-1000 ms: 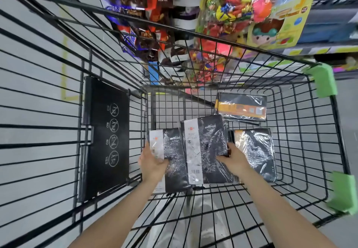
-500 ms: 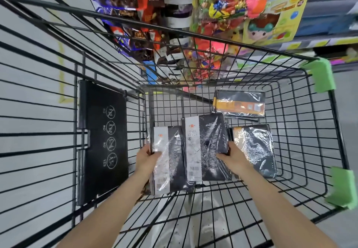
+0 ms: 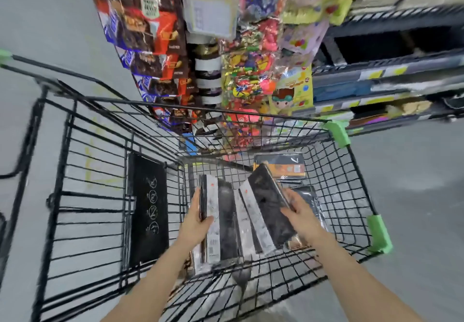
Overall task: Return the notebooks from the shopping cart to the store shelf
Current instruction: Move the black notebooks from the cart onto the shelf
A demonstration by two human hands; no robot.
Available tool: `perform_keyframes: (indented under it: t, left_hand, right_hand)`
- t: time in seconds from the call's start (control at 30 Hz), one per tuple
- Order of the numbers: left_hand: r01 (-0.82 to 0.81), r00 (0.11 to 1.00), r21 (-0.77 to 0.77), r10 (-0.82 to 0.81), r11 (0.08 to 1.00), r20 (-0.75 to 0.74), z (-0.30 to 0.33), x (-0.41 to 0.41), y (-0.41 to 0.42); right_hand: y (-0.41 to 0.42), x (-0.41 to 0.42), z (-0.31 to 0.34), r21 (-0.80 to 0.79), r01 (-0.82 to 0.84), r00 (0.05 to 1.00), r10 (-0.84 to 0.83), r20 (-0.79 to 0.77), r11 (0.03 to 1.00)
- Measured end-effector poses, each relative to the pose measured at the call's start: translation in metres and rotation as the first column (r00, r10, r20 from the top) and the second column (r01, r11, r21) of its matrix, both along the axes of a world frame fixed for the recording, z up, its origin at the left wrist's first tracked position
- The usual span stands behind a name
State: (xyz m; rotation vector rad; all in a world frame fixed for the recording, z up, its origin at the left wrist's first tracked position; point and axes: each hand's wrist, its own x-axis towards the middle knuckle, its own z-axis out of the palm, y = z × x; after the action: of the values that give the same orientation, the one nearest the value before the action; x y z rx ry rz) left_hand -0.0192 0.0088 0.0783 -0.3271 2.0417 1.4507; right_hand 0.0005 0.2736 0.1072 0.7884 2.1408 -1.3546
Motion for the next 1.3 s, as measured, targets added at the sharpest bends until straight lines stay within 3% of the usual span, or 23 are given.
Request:
perform_keyframes:
  t: [0.13, 0.23, 0.5, 0.97, 1.3]
  left_hand:
    - [0.056, 0.984, -0.032, -0.061, 0.998, -0.168, 0.051, -0.012, 0.011]
    - [0.022, 0.975, 0.018, -0.017, 1.0, -0.222, 0.08, -0.019, 0.027]
    - [-0.016, 0.976, 0.103, 0.038, 0.995, -0.216, 0.126, -0.022, 0.109]
    - [-0.014, 0.976, 0.137, 0.043, 0.99, -0.212, 0.147, 0.052, 0.366]
    - [0.032, 0.986, 0.163, -0.004, 0.986, -0.169, 0.141, 0.048, 0.471]
  right_hand:
    - [0.021, 0.013, 0.05, 0.012, 0.042, 0.992, -0.04, -0.123, 0.999]
    - [0.04, 0.026, 0.087, 0.014, 0.12, 0.972, -0.115, -0.204, 0.993]
    - [0.122, 0.065, 0.121, -0.066, 0.304, 0.894, -0.309, -0.326, 0.95]
    - [0.376, 0.173, 0.128, -0.071, 0.408, 0.852, -0.408, -0.327, 0.91]
    - [0.486, 0.179, 0.118, -0.104, 0.52, 0.802, -0.526, -0.281, 0.848]
